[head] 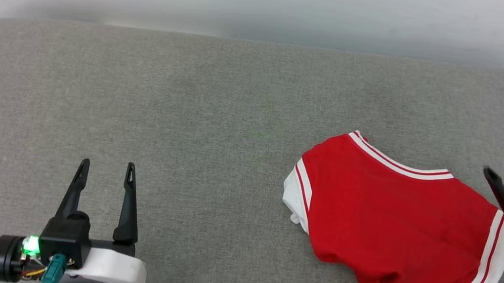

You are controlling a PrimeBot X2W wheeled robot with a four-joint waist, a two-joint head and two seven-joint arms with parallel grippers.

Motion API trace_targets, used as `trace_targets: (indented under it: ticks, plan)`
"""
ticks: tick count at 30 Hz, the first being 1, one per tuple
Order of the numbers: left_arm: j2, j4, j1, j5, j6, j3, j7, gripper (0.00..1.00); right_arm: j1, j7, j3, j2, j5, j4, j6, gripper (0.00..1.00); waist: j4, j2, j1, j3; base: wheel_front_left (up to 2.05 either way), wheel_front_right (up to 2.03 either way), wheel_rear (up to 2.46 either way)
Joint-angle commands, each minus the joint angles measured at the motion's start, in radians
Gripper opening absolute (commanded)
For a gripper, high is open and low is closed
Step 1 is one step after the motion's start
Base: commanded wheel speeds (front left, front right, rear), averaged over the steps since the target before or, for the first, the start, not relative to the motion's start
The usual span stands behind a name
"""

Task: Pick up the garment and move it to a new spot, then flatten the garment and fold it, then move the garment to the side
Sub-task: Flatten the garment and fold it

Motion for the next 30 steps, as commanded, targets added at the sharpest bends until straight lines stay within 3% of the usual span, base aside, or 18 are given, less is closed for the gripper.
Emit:
trace_targets:
  ticks: [1, 8, 12, 18, 23, 30]
  plan:
    - [0.007, -0.002, -0.015, 0.006, -0.005, 0.003, -0.003, 1.00, 0.002, -0.016, -0.010, 0.018, -0.002, -0.003, 0.000, 1.00, -0.003, 0.0000, 0.0000, -0.001, 0.00, 0.00, 0.00]
    - [0.034, -0.001, -0.063, 0.016, -0.025, 0.024, -0.003, 1.00, 0.032, -0.281, -0.275, 0.165, -0.230, -0.025, 0.000, 1.00, -0.020, 0.0000, 0.0000, 0.004, 0.00, 0.00, 0.00]
    - [0.045, 0.006, -0.097, 0.017, -0.046, 0.025, -0.003, 1.00, 0.107, -0.306, -0.478, 0.283, -0.408, -0.093, 0.000, 1.00, -0.027, 0.0000, 0.0000, 0.008, 0.00, 0.00, 0.00]
    - [0.084, 0.059, -0.207, 0.010, -0.108, 0.009, -0.003, 1.00, 0.288, -0.307, -0.761, 0.500, -0.659, -0.362, -0.001, 1.00, -0.025, 0.0000, 0.0000, 0.020, 0.00, 0.00, 0.00]
    - [0.133, 0.102, -0.346, -0.005, -0.186, -0.012, 0.026, 1.00, 0.405, -0.307, -0.817, 0.603, -0.759, -0.520, 0.000, 1.00, -0.032, 0.0000, 0.0000, 0.040, 0.00, 0.00, 0.00]
    - [0.201, 0.119, -0.575, -0.072, -0.273, -0.092, 0.226, 1.00, 0.458, -0.307, -0.838, 0.666, -0.801, -0.592, 0.000, 1.00, -0.053, 0.0000, 0.0000, 0.078, 0.00, 0.00, 0.00]
